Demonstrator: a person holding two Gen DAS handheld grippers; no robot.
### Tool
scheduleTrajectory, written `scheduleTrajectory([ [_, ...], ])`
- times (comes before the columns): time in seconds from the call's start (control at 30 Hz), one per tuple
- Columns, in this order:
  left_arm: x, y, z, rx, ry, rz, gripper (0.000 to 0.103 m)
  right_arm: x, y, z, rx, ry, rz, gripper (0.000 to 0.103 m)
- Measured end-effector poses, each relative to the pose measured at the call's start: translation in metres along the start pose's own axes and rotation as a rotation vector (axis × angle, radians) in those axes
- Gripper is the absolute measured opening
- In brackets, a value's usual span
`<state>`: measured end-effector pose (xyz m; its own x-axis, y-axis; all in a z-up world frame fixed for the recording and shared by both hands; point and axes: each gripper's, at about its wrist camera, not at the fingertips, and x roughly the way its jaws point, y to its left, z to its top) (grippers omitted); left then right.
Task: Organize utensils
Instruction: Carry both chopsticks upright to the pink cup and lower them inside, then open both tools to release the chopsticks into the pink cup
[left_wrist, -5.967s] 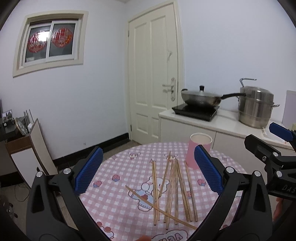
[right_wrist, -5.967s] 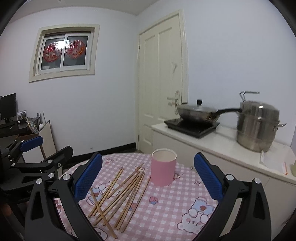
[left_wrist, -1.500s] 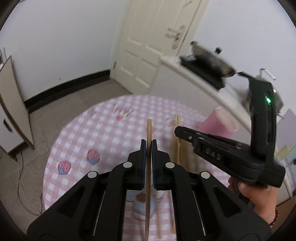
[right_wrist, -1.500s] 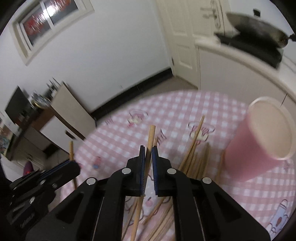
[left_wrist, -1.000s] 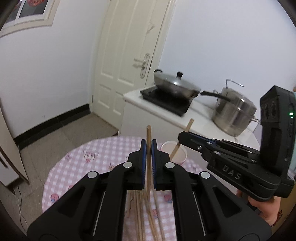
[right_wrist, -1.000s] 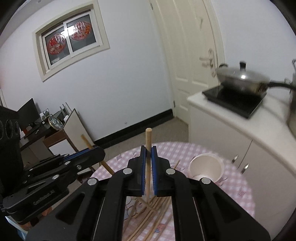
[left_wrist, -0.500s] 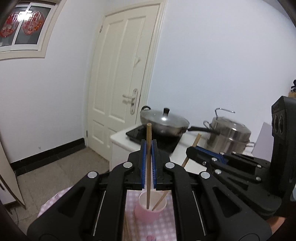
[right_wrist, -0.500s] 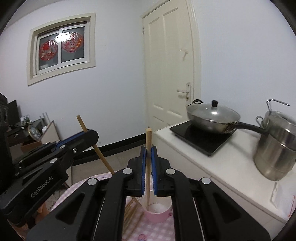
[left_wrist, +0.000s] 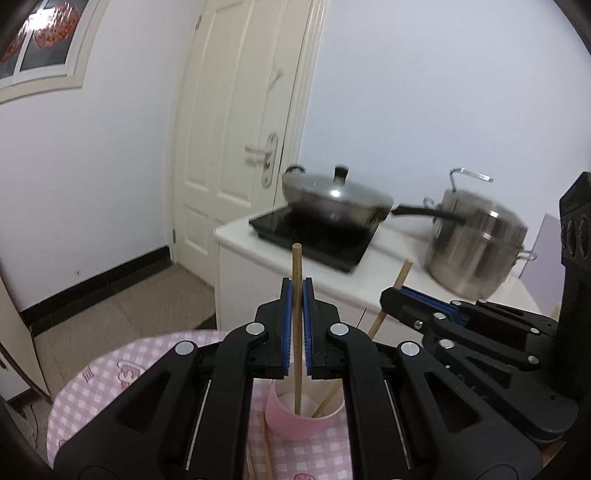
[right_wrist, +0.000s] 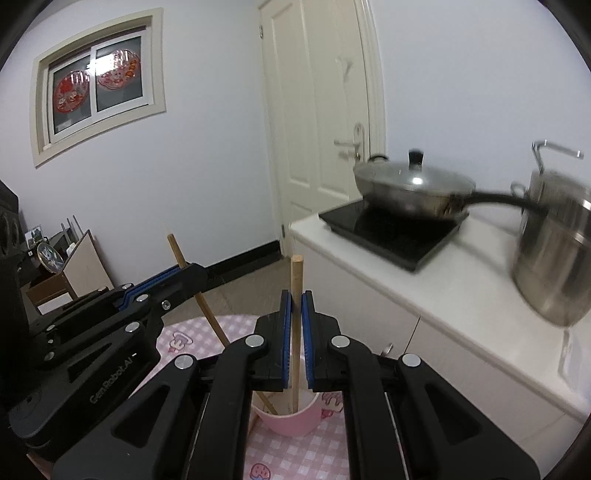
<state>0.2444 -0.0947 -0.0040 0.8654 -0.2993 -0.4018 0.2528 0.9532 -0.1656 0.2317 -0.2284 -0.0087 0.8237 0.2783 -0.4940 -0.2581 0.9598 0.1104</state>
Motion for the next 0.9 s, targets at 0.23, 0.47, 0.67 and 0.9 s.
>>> scheduleTrajectory([
  [0.23,0.016,0.007,-0.015,-0.016,0.064,0.0,0.006,0.006,-0.008,-0.01,0.039,0.028,0.014,0.005],
  [0.47,0.024,0.004,-0.02,0.01,0.104,-0.006,0.007,0.002,-0.011,-0.013,0.048,0.014,0.005,0.005],
  [0.67,0.022,0.0,-0.019,0.019,0.127,-0.044,0.007,0.0,-0.009,-0.019,0.05,0.023,-0.002,0.006],
  [0.9,0.01,-0.002,-0.02,0.033,0.121,-0.03,0.032,-0.011,-0.007,-0.024,0.055,0.008,-0.018,0.027],
])
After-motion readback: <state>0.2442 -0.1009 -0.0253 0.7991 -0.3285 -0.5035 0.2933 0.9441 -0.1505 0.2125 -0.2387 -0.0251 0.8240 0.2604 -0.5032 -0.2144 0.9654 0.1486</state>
